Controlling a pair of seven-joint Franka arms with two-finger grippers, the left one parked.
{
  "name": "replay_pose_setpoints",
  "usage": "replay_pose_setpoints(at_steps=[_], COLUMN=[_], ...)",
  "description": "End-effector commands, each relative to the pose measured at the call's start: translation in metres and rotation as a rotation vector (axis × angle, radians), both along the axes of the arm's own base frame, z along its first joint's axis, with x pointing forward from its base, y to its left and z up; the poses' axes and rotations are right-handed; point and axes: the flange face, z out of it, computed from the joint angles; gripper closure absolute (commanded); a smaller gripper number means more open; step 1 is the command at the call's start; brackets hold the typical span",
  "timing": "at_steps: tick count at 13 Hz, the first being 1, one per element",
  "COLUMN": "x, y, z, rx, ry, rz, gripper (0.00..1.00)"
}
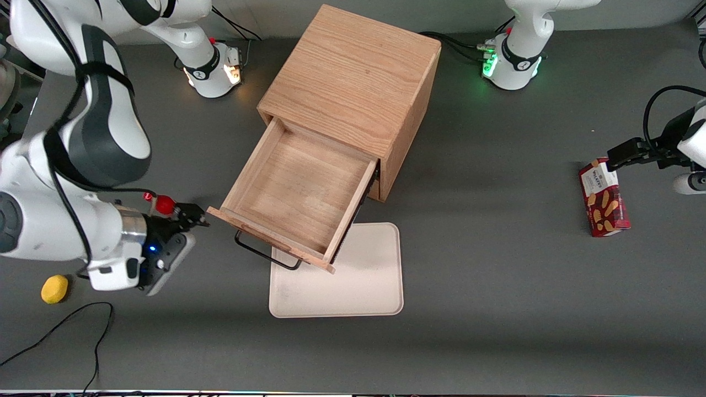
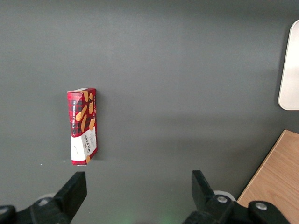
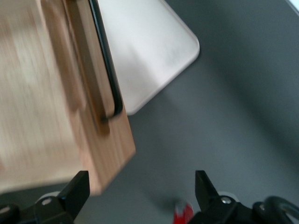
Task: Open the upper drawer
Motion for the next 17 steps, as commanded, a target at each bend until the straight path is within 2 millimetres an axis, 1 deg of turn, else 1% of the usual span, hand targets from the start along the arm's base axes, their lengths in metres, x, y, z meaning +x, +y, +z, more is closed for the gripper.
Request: replay_pose_setpoints(at_steps=[1, 4, 5, 6, 7, 8, 9, 10, 11, 13, 14, 17], x=[-0.038, -0.074, -0.083, -0.093, -0.106, -0.117, -0.121, -0.121, -0.121, -0.119, -0.118, -0.12], y=[-0.031, -0.081, -0.095, -0.104, -0.105, -0.105, -0.106, -0.108, -0.11, -0.124, -0.135, -0.138], z=[0.025, 0.043, 0.049, 0.054, 0.055, 0.057, 0.06, 0.062, 0.065, 0.072, 0.081, 0.091], rx=[-0.087, -0.11, -0.118, -0.135, -0.154, -0.165, -0.173, -0.188, -0.192, -0.19, -0.183, -0.167], ry=[0.015, 0.039, 0.042, 0.051, 0.066, 0.074, 0.077, 0.077, 0.077, 0.061, 0.042, -0.002], rz=[-0.034, -0.119, -0.182, -0.305, -0.412, -0.471, -0.545, -0.631, -0.673, -0.722, -0.745, -0.791], gripper=[0.0, 0.0, 0.0, 0.0, 0.0, 0.0, 0.0, 0.0, 0.0, 0.01, 0.0, 0.0])
